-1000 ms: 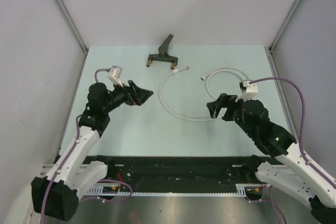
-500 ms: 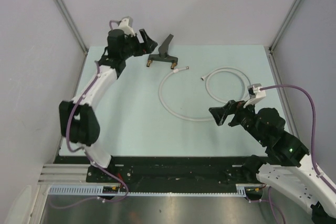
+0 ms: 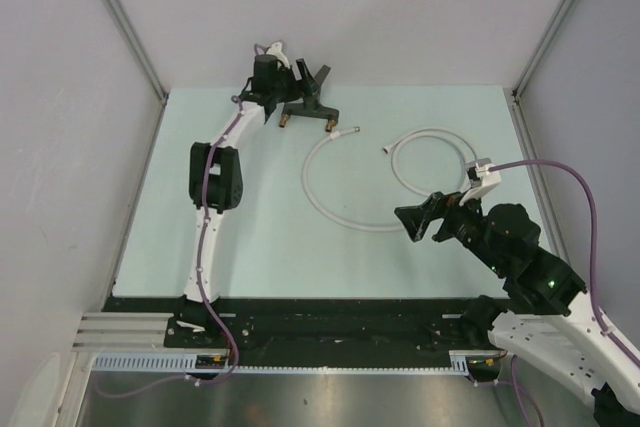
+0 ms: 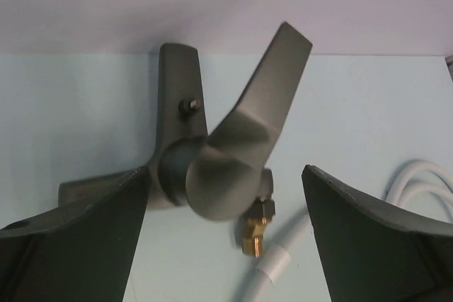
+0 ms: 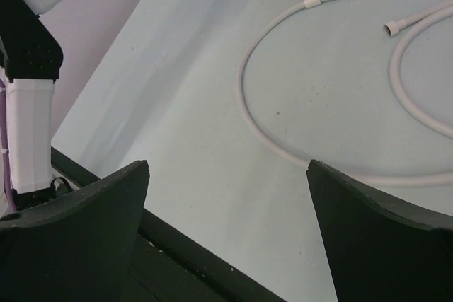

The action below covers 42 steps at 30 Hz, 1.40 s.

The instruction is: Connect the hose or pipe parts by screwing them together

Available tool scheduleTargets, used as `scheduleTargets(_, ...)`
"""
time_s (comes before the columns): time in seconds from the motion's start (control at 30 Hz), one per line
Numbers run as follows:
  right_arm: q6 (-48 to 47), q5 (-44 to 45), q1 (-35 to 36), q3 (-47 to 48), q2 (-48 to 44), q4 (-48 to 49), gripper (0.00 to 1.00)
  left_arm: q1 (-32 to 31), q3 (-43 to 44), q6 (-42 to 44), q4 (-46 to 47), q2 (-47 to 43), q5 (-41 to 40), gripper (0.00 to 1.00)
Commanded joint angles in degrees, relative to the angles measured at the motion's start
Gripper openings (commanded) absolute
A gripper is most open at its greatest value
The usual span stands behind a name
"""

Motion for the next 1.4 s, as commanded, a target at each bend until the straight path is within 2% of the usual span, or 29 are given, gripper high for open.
scheduleTargets(0.0, -1.2, -0.23, -0.09, 1.25, 2.45, 2.91, 1.0, -0.12, 11.72, -1.49, 2.14, 5.39, 1.82, 0.93)
scheduleTargets(0.17, -1.29, -0.67, -0.09, 1.25, 5.0, 5.37, 1.0, -0.12, 10.52, -1.49, 6.8, 7.42, 0.86, 0.9)
scheduleTargets(0.2, -1.38, -0.76, -0.09, 1.25, 5.44, 5.64, 1.0, -0.12, 9.29, -1.75, 11.59, 7.34, 1.99, 0.89)
scheduleTargets(0.3, -1.55, -0.84, -0.09, 1.25, 6.41, 6.52, 1.0, -0.56, 6.37, -3.33, 17.6, 7.16, 5.15, 0.84)
scheduleTargets(0.5, -2.26, -0.23, -0.09, 1.25, 6.76, 7.13, 1.0, -2.58, 7.43, -1.75, 20.87, 8.48, 7.45, 0.79)
scheduleTargets(0.77, -1.82, 0.21, -0.09, 1.25, 3.16, 5.55, 1.0, -2.76, 6.47, -5.44, 21.13, 9.97, 7.1, 0.73)
scheduleTargets(0.87, -1.73, 0.74, -0.09, 1.25, 1.58, 4.67, 1.0, -2.76, 5.68, -5.53, 21.13, 9.63, 7.8, 0.73)
scheduleTargets(1.1, -1.38, 0.56, -0.09, 1.25, -0.54, 4.05, 1.0, -2.06, 3.65, -4.37, 21.31, 6.73, 3.95, 0.86)
scheduleTargets(1.2, -1.81, -0.49, -0.09, 1.25, -0.71, 5.37, 1.0, -0.04, 2.51, -9.55, 22.97, 6.63, 2.71, 0.84)
scheduleTargets(1.37, -1.55, -0.84, -0.09, 1.25, -0.45, 6.78, 1.0, 1.02, 2.51, -10.45, 23.68, 6.9, 0.87, 0.83)
